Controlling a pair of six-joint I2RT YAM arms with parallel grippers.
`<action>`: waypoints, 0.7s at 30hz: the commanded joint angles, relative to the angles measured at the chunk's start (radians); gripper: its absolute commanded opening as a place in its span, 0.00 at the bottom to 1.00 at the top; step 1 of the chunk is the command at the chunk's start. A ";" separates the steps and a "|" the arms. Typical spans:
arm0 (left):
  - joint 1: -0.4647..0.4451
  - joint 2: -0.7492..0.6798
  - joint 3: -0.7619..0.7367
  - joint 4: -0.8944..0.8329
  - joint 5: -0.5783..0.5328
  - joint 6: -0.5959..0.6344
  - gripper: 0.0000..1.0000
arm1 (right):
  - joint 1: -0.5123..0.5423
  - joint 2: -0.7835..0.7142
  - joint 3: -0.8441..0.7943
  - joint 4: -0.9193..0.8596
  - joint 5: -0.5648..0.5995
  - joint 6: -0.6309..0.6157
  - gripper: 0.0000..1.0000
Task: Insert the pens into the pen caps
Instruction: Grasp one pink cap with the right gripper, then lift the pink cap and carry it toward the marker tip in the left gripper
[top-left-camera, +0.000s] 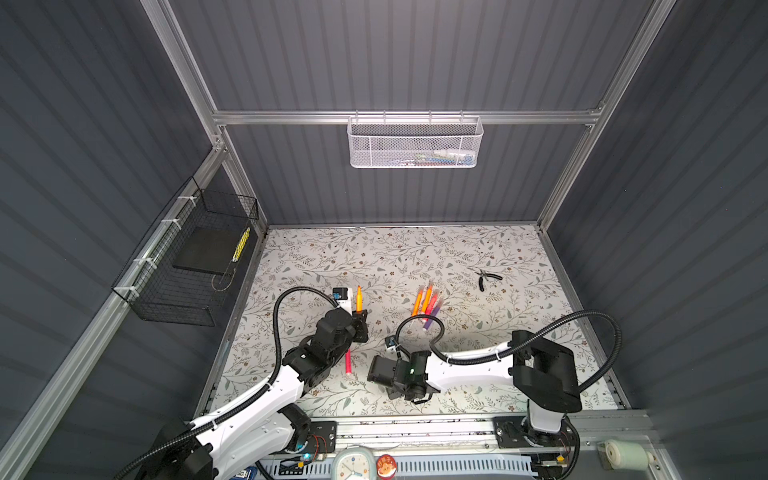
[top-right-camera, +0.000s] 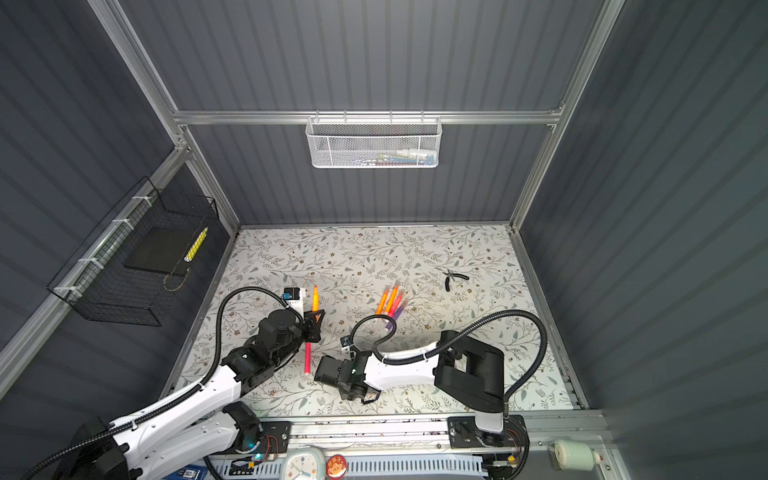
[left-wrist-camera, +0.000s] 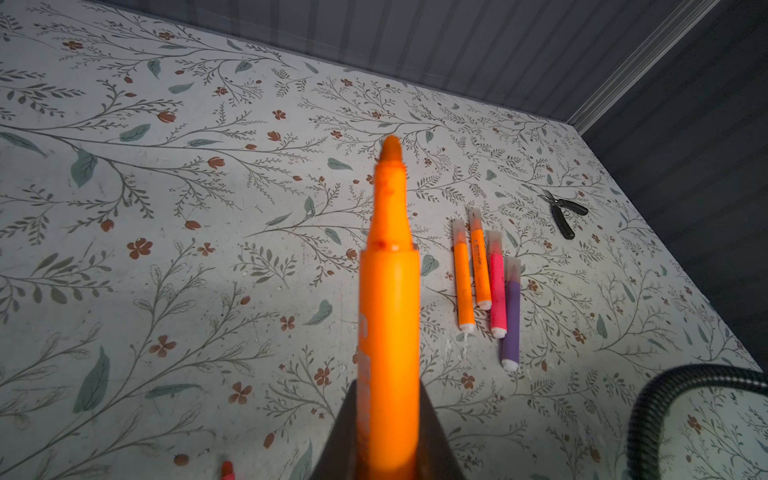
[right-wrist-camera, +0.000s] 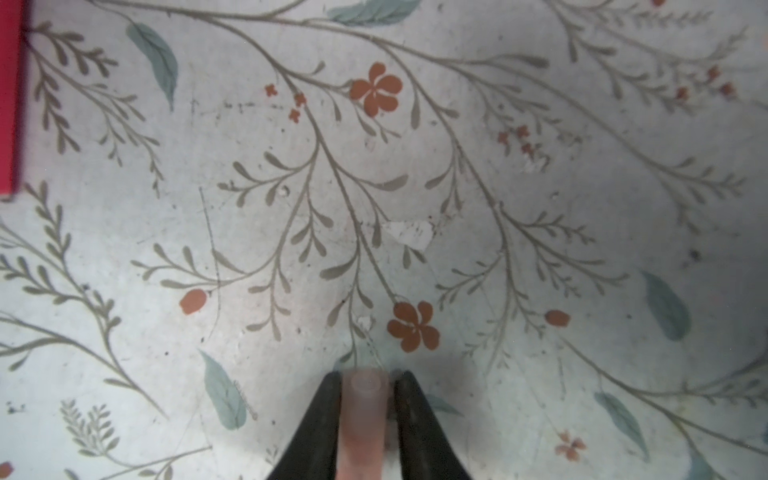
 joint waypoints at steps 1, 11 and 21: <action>0.005 -0.016 -0.007 0.016 0.028 0.016 0.00 | 0.002 0.049 -0.039 0.011 -0.027 0.010 0.21; 0.005 -0.019 -0.022 0.083 0.153 0.048 0.00 | -0.091 -0.214 -0.250 0.225 -0.018 0.012 0.11; 0.003 0.011 -0.046 0.263 0.434 0.082 0.00 | -0.310 -0.633 -0.472 0.420 -0.060 -0.035 0.03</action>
